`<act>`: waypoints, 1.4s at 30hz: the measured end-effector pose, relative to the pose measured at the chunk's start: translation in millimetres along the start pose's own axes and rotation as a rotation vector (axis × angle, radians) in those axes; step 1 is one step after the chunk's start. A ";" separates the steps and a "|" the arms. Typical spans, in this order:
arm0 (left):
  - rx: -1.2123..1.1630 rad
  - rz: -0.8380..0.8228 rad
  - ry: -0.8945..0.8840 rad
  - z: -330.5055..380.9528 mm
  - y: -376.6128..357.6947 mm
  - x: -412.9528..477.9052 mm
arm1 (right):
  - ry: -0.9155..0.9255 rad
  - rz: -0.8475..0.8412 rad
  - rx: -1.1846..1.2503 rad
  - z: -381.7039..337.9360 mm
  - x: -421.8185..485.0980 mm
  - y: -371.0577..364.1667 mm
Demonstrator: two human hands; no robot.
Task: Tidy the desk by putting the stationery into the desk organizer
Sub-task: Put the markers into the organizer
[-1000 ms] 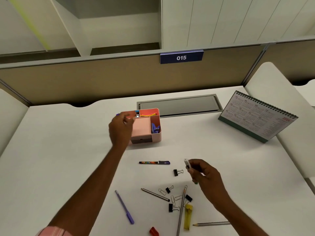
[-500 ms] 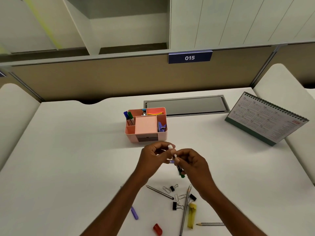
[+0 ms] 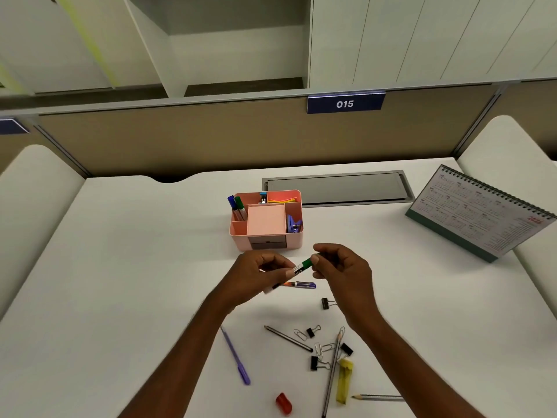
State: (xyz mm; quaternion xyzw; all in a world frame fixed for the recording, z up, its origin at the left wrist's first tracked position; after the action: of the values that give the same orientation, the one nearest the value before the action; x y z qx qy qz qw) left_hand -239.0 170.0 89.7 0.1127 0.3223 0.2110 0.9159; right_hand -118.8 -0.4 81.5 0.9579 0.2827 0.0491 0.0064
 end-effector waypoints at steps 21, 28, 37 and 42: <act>-0.224 0.503 -0.145 10.5 64.5 18.2 | -0.074 -0.020 0.047 12.5 -16.0 2.7; -0.306 0.804 -0.155 14.6 121.5 40.8 | -0.138 -0.018 -0.015 25.5 -29.8 28.3; -0.169 0.848 -0.076 0.5 128.1 77.2 | -0.192 -0.016 0.009 35.8 -42.6 47.5; -0.100 0.863 -0.043 -2.8 121.0 90.2 | -0.209 -0.012 0.004 38.7 -43.1 49.8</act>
State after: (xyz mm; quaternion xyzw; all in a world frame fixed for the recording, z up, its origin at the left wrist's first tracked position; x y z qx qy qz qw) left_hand -215.3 318.8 80.0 0.1970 0.2159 0.5877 0.7545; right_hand -124.1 -65.1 41.0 0.9561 0.2863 -0.0517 0.0343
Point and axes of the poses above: each hand's wrist, its own x-axis towards the middle knuckle, its own y-axis out of the back of the hand, z = x × y, the point moved 2 cm from there along x, towards the middle knuckle, and after that the axes turned 15 degrees about y, right-handed, at the moved point
